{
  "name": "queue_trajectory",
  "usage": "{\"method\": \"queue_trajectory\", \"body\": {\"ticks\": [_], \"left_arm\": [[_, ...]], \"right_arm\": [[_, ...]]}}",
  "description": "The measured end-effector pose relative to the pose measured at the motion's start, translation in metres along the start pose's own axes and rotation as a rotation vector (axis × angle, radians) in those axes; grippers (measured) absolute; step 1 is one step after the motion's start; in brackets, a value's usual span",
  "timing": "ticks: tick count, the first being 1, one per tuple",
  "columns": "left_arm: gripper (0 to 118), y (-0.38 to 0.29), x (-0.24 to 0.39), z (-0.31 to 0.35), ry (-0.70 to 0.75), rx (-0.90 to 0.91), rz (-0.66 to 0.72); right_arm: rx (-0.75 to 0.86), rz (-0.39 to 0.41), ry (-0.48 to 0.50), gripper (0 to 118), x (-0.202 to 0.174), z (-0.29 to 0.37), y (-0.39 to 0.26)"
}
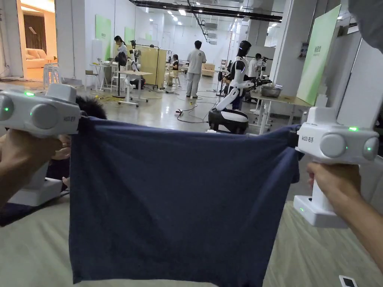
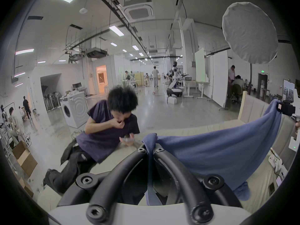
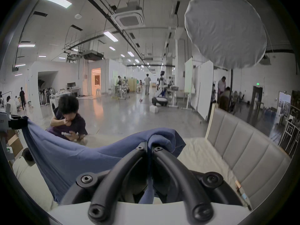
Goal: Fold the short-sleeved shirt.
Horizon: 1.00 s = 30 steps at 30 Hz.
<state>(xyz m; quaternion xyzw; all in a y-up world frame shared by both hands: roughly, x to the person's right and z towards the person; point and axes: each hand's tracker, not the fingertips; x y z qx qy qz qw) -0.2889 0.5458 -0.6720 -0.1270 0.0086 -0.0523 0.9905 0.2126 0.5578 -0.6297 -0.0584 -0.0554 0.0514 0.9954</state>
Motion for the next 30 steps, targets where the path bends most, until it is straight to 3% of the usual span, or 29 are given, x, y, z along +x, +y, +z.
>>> {"method": "queue_trajectory", "body": {"ticks": [9, 12, 14, 20, 24, 26, 30], "left_arm": [[4, 0.080, -0.002, -0.020, 0.044, 0.086, -0.005], [4, 0.088, -0.001, -0.015, 0.051, 0.105, -0.011], [4, 0.086, -0.001, -0.014, 0.048, 0.111, -0.011], [4, 0.043, 0.007, -0.002, 0.015, 0.089, -0.033], [4, -0.007, 0.008, 0.016, -0.011, 0.056, -0.016], [4, -0.033, 0.009, 0.028, -0.022, 0.041, -0.026], [4, -0.080, 0.009, 0.061, -0.062, 0.018, -0.052]], "right_arm": [[0.163, 0.085, -0.062, 4, -0.008, -0.018, 0.090], [0.155, 0.046, -0.052, 4, -0.004, -0.018, 0.096], [0.198, 0.100, -0.061, 4, -0.005, -0.012, 0.094], [0.159, 0.076, -0.035, 4, -0.001, 0.009, 0.039], [0.107, 0.105, -0.050, 4, 0.001, 0.034, -0.014], [0.050, 0.061, -0.041, 4, 0.006, 0.049, -0.041], [0.041, 0.117, -0.061, 4, 0.008, 0.091, -0.081]]}}
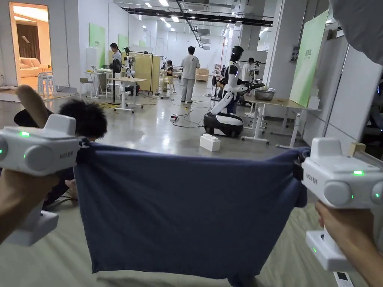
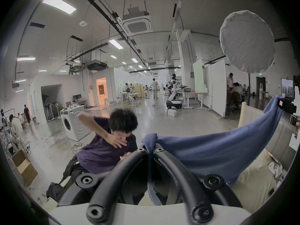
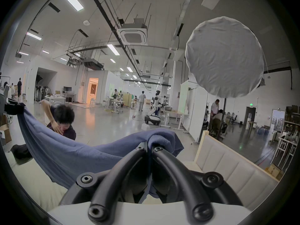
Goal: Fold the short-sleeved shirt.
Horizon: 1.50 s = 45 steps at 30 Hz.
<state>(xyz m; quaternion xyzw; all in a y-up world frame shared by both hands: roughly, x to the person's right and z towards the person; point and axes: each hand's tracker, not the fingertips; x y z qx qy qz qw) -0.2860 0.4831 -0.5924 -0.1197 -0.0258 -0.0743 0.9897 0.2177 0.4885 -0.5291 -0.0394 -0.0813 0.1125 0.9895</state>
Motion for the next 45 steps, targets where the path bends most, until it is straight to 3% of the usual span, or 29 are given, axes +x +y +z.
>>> {"method": "queue_trajectory", "body": {"ticks": [13, 20, 21, 24, 25, 28, 33, 45], "left_arm": [[4, -0.145, 0.009, 0.151, -0.076, -0.029, 0.031], [4, -0.249, 0.010, 0.217, -0.090, -0.202, 0.054], [4, -0.262, 0.010, 0.222, -0.095, -0.235, 0.074], [4, -0.302, 0.012, 0.231, -0.106, -0.338, 0.094], [4, -0.312, 0.013, 0.232, -0.105, -0.366, 0.106], [4, -0.344, 0.017, 0.228, -0.120, -0.459, 0.076], [4, -0.384, 0.020, 0.214, -0.138, -0.578, 0.046], [4, -0.429, 0.030, 0.187, -0.122, -0.746, 0.056]], "right_arm": [[-0.108, 0.019, 0.055, 4, -0.003, 0.181, -0.125], [-0.316, 0.070, 0.131, 4, -0.019, 0.255, -0.203], [-0.389, 0.028, 0.145, 4, -0.021, 0.263, -0.217], [-0.509, 0.039, 0.181, 4, -0.028, 0.278, -0.248], [-0.518, 0.058, 0.152, 4, -0.028, 0.282, -0.255], [-0.603, 0.123, 0.224, 4, -0.042, 0.288, -0.286], [-0.752, 0.172, 0.247, 4, -0.051, 0.284, -0.331], [-0.872, 0.176, 0.252, 4, -0.075, 0.273, -0.375]]}}
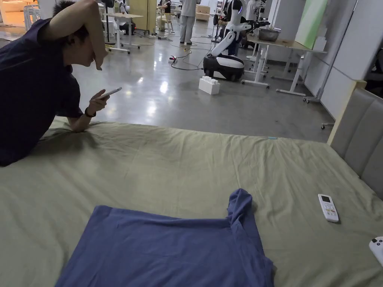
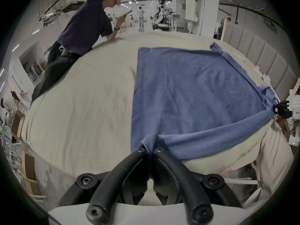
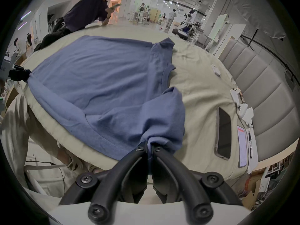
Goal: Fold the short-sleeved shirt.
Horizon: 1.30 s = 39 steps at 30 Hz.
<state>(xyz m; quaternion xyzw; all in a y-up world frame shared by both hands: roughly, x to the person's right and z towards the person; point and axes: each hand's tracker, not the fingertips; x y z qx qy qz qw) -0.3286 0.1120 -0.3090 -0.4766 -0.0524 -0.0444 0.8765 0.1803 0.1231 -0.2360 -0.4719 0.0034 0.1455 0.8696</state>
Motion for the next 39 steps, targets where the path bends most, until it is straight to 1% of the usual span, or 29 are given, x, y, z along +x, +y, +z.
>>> {"method": "queue_trajectory", "body": {"ticks": [3, 4, 5, 6, 7, 8, 9, 10, 12, 13, 16, 19, 21, 23, 24, 25, 26, 27, 28, 29, 30, 31, 32, 33, 34, 36, 39], "left_arm": [[5, 0.002, -0.001, -0.002, -0.006, -0.003, 0.021], [5, 0.003, -0.002, 0.000, -0.009, 0.000, 0.024], [5, 0.003, -0.003, 0.002, -0.013, 0.008, 0.030], [5, 0.005, -0.004, 0.005, -0.008, 0.028, 0.037], [7, 0.007, -0.004, 0.009, -0.002, 0.047, 0.041], [10, 0.010, -0.003, 0.015, 0.001, 0.076, 0.041], [15, 0.014, -0.003, 0.022, -0.002, 0.120, 0.043], [31, 0.018, -0.002, 0.027, -0.008, 0.155, 0.045], [62, 0.028, 0.001, 0.041, -0.025, 0.245, 0.052], [69, 0.034, 0.003, 0.047, -0.025, 0.279, 0.061], [69, 0.053, 0.016, 0.065, -0.022, 0.416, 0.077], [69, 0.068, 0.034, 0.076, -0.013, 0.556, 0.081], [69, 0.077, 0.050, 0.086, 0.015, 0.658, 0.085], [68, 0.084, 0.063, 0.094, 0.018, 0.718, 0.092], [67, 0.087, 0.071, 0.098, 0.036, 0.743, 0.100], [64, 0.089, 0.077, 0.101, 0.047, 0.763, 0.099], [59, 0.090, 0.082, 0.103, 0.045, 0.780, 0.094], [49, 0.090, 0.087, 0.107, 0.040, 0.790, 0.095], [33, 0.090, 0.090, 0.109, 0.036, 0.790, 0.095], [20, 0.091, 0.093, 0.112, 0.033, 0.791, 0.093], [13, 0.091, 0.097, 0.114, 0.032, 0.789, 0.092], [11, 0.091, 0.098, 0.115, 0.033, 0.771, 0.083], [5, 0.092, 0.099, 0.115, 0.024, 0.751, 0.074], [4, 0.091, 0.099, 0.114, 0.024, 0.748, 0.073], [4, 0.090, 0.099, 0.113, 0.025, 0.743, 0.071], [1, 0.088, 0.097, 0.109, 0.015, 0.716, 0.058], [1, 0.085, 0.091, 0.098, -0.017, 0.656, 0.068]], "right_arm": [[0.004, -0.008, -0.015, 5, 0.001, 0.005, 0.003], [0.007, -0.025, -0.017, 5, 0.003, 0.008, 0.005], [0.025, -0.060, -0.022, 9, 0.006, 0.013, 0.007], [0.058, -0.092, -0.021, 13, 0.009, 0.019, 0.009], [0.089, -0.116, -0.016, 22, 0.012, 0.024, 0.011], [0.120, -0.139, -0.028, 34, 0.016, 0.031, 0.016], [0.151, -0.155, -0.051, 48, 0.018, 0.038, 0.020], [0.188, -0.165, -0.066, 64, 0.019, 0.044, 0.024], [0.276, -0.192, -0.095, 72, 0.022, 0.057, 0.034], [0.316, -0.206, -0.102, 75, 0.022, 0.062, 0.038], [0.466, -0.264, -0.122, 84, 0.020, 0.077, 0.055], [0.575, -0.300, -0.154, 84, 0.012, 0.085, 0.071], [0.662, -0.334, -0.155, 84, 0.005, 0.088, 0.083], [0.711, -0.350, -0.166, 82, -0.002, 0.091, 0.092], [0.737, -0.357, -0.169, 76, -0.006, 0.092, 0.098], [0.764, -0.361, -0.166, 63, -0.009, 0.093, 0.100], [0.782, -0.356, -0.165, 50, -0.011, 0.095, 0.103], [0.783, -0.361, -0.166, 37, -0.015, 0.096, 0.107], [0.802, -0.359, -0.172, 22, -0.018, 0.096, 0.108], [0.840, -0.339, -0.195, 17, -0.020, 0.099, 0.111], [0.861, -0.292, -0.225, 12, -0.022, 0.102, 0.114], [0.851, -0.310, -0.211, 5, -0.023, 0.100, 0.115], [0.844, -0.317, -0.211, 3, -0.025, 0.099, 0.117], [0.853, -0.282, -0.234, 3, -0.025, 0.100, 0.121], [0.819, -0.312, -0.206, 0, -0.025, 0.095, 0.121], [0.810, -0.321, -0.203, 0, -0.023, 0.092, 0.119], [0.775, -0.342, -0.198, 0, -0.021, 0.087, 0.117]]}}
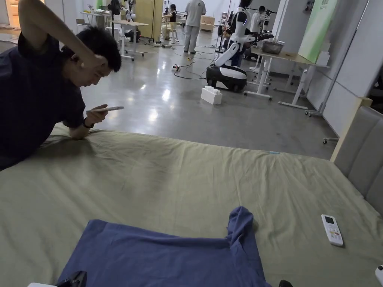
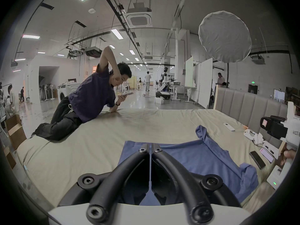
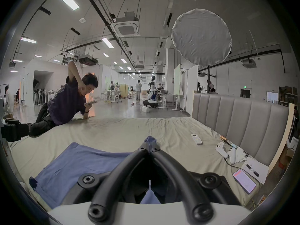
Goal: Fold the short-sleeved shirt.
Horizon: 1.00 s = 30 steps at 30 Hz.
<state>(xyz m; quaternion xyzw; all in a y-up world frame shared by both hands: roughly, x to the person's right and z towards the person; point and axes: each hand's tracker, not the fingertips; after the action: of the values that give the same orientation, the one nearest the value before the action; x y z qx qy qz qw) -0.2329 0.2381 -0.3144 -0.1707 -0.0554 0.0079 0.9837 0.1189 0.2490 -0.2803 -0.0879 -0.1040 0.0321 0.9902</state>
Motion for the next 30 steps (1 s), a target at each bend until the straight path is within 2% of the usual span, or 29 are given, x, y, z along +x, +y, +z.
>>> {"method": "queue_trajectory", "body": {"ticks": [7, 20, 23, 28, 30], "left_arm": [[1, -0.016, -0.008, -0.006, 0.025, -0.065, 0.016], [1, -0.019, -0.023, 0.006, 0.034, -0.070, 0.004], [1, -0.021, -0.031, 0.007, 0.028, -0.118, 0.012], [1, -0.031, -0.056, 0.007, 0.021, -0.314, 0.034], [1, -0.037, -0.068, 0.008, 0.058, -0.382, 0.025]], "right_arm": [[-0.045, 0.026, 0.007, 0, 0.008, -0.004, -0.010], [-0.038, 0.033, 0.022, 0, 0.006, -0.003, -0.008], [-0.040, 0.039, 0.027, 0, 0.005, 0.000, -0.009], [-0.057, 0.048, 0.036, 0, 0.005, 0.003, -0.013], [-0.070, 0.050, 0.040, 0, 0.006, 0.003, -0.016]]}}
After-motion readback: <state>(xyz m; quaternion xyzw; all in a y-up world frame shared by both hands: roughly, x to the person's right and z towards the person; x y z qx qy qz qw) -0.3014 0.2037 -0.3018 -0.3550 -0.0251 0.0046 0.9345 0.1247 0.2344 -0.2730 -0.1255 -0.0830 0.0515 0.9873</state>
